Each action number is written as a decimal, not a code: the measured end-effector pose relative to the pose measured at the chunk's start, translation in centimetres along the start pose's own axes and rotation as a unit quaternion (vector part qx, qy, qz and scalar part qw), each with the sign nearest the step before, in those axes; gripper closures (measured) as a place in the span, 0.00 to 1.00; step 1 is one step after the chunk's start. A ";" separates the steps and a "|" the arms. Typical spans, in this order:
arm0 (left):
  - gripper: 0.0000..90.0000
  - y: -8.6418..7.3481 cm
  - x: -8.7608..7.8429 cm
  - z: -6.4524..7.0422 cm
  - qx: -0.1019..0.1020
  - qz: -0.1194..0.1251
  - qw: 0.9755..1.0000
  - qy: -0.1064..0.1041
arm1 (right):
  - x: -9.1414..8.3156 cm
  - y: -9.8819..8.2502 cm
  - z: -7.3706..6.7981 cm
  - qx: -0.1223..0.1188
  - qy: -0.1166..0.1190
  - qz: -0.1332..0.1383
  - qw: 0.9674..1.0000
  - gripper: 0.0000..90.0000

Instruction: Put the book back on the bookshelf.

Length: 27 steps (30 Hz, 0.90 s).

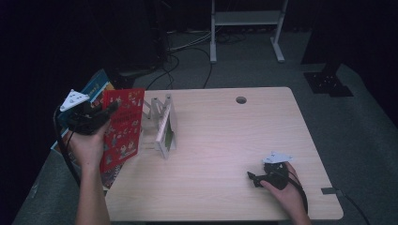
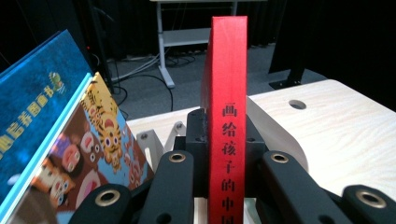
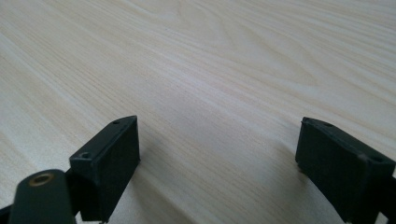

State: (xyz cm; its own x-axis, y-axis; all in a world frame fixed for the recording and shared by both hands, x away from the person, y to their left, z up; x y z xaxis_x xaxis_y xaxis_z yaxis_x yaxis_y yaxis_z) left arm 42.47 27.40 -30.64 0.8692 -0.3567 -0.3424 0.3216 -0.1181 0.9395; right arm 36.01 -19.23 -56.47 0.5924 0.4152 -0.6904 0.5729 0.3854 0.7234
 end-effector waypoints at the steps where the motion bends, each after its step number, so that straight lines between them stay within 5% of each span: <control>1: 0.88 0.1 0.3 -0.1 0.000 0.003 1.000 0.002 | 0.0 0.0 0.0 0.000 0.000 0.000 1.000 0.14; 17: 0.88 0.8 5.3 -0.8 -0.005 0.039 0.999 0.021 | 0.0 0.0 0.1 0.001 -0.001 0.000 1.000 0.14; 27: 0.88 -0.3 7.3 -0.7 -0.010 0.044 0.999 0.013 | 0.0 0.0 0.1 0.001 -0.001 0.000 1.000 0.14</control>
Point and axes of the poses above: each handheld gripper's, and its own axes: x roughly forward along the jaws, y roughly out of its top, z roughly to its right, the point moved 9 cm from there along x, roughly forward along the jaws, and after that the axes turned 1 degree about -z, right-handed, at the moved point
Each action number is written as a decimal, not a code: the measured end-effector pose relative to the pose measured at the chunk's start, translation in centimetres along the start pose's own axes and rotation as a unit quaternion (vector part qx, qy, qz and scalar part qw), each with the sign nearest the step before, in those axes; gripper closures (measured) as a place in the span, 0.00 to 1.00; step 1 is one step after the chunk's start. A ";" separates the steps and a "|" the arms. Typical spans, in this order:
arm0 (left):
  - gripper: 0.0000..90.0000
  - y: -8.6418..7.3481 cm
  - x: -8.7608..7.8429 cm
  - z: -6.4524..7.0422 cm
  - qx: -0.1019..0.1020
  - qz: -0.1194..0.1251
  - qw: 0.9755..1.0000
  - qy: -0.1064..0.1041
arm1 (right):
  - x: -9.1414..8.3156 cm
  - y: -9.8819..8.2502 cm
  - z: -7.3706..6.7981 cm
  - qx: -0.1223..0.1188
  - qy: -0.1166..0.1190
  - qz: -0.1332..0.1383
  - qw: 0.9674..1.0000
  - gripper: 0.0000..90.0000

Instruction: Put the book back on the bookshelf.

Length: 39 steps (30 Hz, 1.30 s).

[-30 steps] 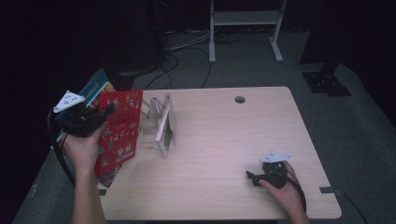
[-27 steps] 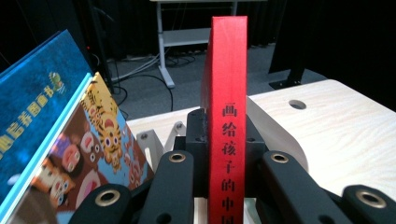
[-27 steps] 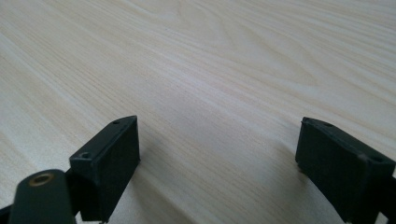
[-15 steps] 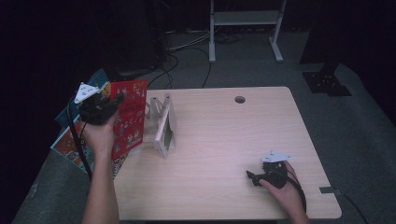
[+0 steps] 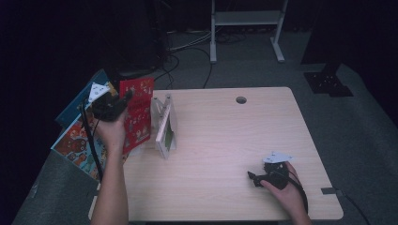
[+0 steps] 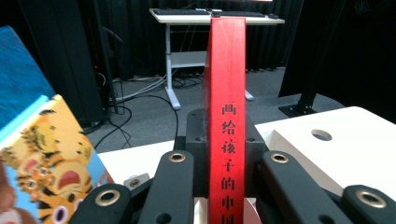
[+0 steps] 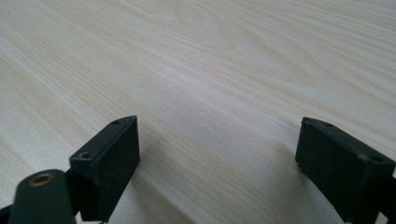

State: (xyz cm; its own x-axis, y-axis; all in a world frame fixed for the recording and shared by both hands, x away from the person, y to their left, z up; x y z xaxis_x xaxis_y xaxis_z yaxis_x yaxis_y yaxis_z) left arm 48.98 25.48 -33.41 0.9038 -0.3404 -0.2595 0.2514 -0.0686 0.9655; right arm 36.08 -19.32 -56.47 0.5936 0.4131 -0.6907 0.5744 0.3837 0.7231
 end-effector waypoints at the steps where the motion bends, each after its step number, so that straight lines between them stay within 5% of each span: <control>1: 0.88 -0.1 0.0 0.0 0.002 0.002 1.000 0.001 | 0.0 0.0 0.0 0.000 0.000 0.000 1.000 0.14; 27: 0.88 -2.0 -3.2 0.3 -0.004 -0.016 1.000 0.003 | 0.0 0.0 0.0 -0.001 0.000 0.000 1.000 0.14; 39: 0.88 -6.0 -2.9 -0.1 -0.017 -0.054 0.998 0.008 | 0.0 0.0 0.0 -0.001 0.000 -0.001 1.000 0.14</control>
Point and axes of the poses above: each handheld gripper's, and its own axes: x roughly forward along the jaws, y roughly out of its top, z roughly to its right, the point moved 9 cm from there along x, roughly forward along the jaws, and after that the axes turned 1 degree about -z, right-handed, at the moved point
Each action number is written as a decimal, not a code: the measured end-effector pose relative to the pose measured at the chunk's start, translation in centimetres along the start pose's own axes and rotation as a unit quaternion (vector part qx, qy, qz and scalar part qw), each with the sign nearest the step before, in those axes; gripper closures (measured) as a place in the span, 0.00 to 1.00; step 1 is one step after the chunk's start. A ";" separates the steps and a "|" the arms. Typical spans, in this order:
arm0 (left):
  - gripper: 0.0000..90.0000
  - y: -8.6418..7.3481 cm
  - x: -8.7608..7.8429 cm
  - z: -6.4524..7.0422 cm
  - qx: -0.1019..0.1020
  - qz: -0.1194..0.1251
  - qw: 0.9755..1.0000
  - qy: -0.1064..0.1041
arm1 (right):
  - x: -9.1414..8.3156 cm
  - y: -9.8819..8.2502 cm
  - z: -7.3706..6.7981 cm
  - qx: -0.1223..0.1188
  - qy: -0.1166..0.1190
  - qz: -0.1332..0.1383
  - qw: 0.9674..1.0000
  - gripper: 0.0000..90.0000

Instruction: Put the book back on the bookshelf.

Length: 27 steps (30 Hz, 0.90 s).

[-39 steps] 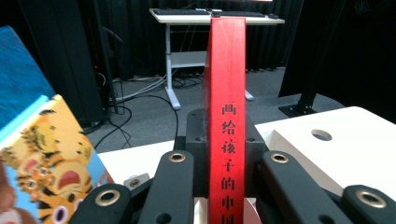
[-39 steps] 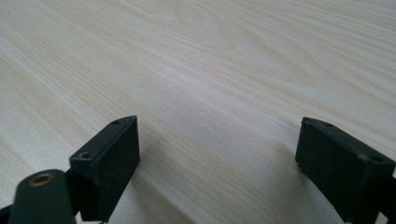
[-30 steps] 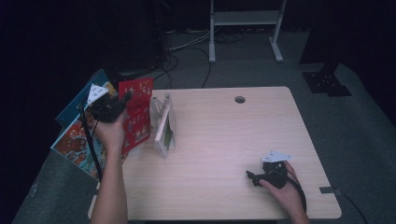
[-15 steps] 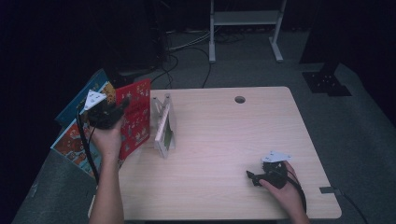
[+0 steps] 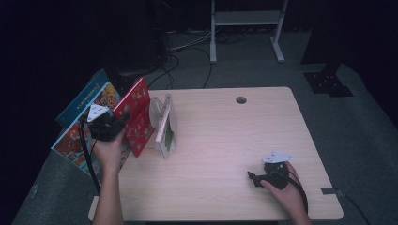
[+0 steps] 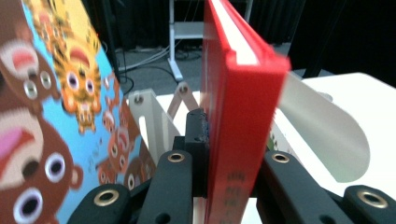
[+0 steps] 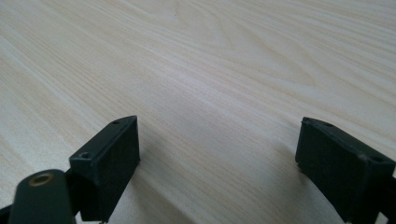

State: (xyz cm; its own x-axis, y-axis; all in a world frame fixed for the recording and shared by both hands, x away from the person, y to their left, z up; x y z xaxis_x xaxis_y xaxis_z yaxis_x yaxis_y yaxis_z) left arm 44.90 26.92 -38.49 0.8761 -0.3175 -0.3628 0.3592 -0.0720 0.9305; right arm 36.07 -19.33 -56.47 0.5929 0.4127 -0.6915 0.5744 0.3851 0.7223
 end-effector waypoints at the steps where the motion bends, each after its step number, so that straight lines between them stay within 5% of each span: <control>1: 0.88 -0.3 -0.1 0.0 -0.002 0.001 1.000 -0.002 | 0.0 0.0 0.0 0.000 0.000 0.000 1.000 0.14; 7: 0.86 -0.3 -0.1 0.1 0.001 0.001 1.000 -0.002 | 0.0 0.0 0.0 0.000 0.000 0.000 1.000 0.14; 12: 0.71 -0.7 0.0 -0.1 0.007 -0.007 1.000 0.001 | 0.0 0.0 0.0 0.000 0.000 0.000 1.000 0.14; 17: 0.44 -1.1 -0.7 -0.1 0.004 0.003 1.000 0.011 | 0.0 0.0 0.0 0.001 0.000 0.000 1.000 0.14; 27: 0.19 -1.6 -2.6 0.1 0.014 0.017 0.999 0.024 | 0.0 0.0 0.0 0.000 0.000 0.001 1.000 0.14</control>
Point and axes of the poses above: each handheld gripper's, and its own axes: x roughly forward along the jaws, y roughly out of its top, z roughly to its right, the point moved 9 cm from there along x, roughly forward along the jaws, and after that the axes turned 1 degree about -z, right-handed, at the moved point
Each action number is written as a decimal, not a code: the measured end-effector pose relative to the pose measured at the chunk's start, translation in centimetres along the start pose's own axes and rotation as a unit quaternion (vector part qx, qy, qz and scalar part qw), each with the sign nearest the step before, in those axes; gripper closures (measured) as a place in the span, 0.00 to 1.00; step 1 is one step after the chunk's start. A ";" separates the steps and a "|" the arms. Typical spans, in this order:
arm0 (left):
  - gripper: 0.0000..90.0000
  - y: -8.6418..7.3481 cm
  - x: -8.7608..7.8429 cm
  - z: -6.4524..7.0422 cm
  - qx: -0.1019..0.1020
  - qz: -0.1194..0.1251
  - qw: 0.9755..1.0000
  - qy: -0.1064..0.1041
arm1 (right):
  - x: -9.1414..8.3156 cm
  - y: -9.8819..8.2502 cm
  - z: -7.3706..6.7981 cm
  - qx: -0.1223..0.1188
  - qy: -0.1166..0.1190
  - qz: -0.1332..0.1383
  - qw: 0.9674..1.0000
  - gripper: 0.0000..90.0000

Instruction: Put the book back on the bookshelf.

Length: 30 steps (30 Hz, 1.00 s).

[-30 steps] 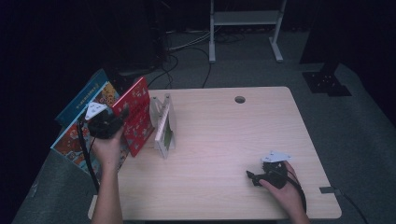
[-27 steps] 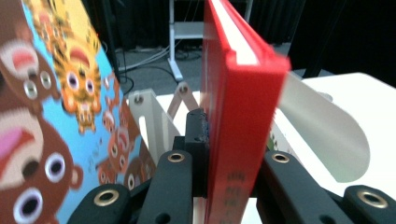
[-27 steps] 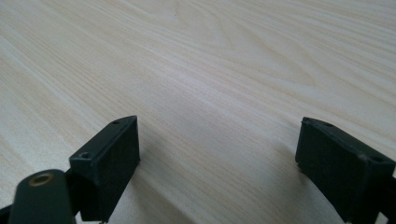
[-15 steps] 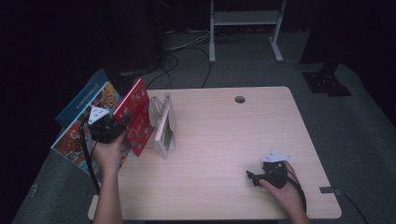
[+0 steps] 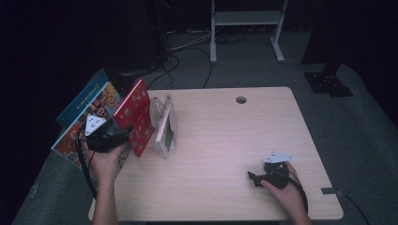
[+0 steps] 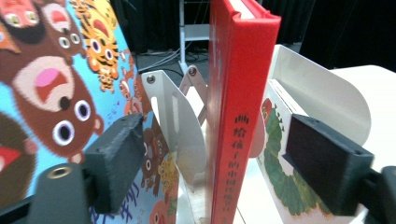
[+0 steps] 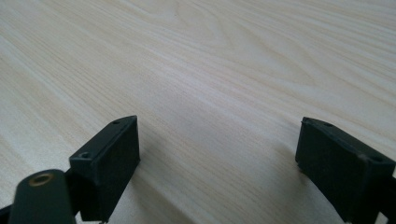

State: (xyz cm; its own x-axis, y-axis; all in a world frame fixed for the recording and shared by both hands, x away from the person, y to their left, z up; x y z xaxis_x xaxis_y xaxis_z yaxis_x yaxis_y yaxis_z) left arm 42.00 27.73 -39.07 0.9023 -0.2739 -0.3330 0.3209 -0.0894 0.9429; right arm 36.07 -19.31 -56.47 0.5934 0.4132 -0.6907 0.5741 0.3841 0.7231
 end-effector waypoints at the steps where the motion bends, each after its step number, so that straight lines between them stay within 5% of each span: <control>1: 0.15 0.0 -0.2 0.0 0.000 0.002 1.000 0.001 | 0.0 0.0 0.0 0.000 0.000 0.000 1.000 0.14; 30: 0.02 -2.5 -5.4 3.8 0.007 0.006 1.000 -0.029 | 0.0 0.0 0.0 -0.001 0.000 0.000 1.000 0.14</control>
State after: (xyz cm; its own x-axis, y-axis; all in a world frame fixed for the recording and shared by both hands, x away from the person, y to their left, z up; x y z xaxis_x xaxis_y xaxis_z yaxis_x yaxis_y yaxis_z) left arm 35.24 25.83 -39.55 0.8879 -0.3300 -0.3204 0.3047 -0.0997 0.9472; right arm 36.07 -19.33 -56.47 0.5931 0.4129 -0.6912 0.5737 0.3855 0.7226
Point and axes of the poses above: each handheld gripper's, and its own axes: x roughly forward along the jaws, y roughly out of its top, z roughly to its right, the point moved 9 cm from there along x, roughly forward along the jaws, and after that the axes turned 1 degree about -z, right-handed, at the moved point
